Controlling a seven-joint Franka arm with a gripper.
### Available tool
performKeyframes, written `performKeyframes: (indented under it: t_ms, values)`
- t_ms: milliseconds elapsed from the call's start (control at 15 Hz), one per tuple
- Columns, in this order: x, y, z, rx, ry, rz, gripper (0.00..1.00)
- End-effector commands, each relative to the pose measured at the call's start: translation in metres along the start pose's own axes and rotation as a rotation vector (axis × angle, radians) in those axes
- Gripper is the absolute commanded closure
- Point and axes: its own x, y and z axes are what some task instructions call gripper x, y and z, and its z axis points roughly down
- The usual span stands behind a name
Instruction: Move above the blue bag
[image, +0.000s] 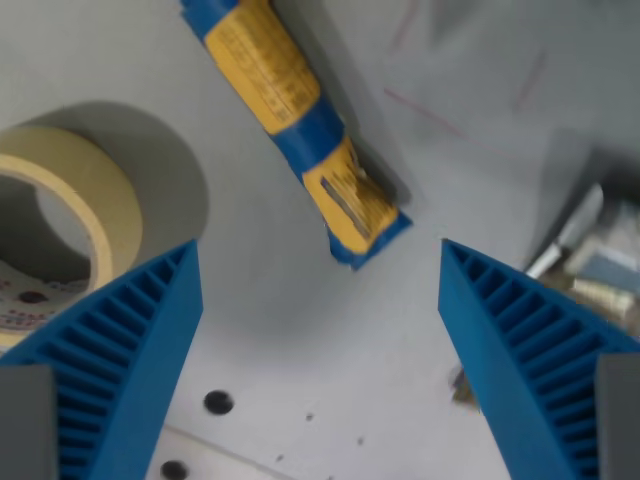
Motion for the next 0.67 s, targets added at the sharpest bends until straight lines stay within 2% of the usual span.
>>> performKeyframes:
  t_ms: [67, 667]
  values:
    - [0.009, -0.001, 0.006, 0.021, 0.029, -0.332, 0.0]
    - [0.024, -0.005, 0.03, 0.03, 0.023, -0.473, 0.0]
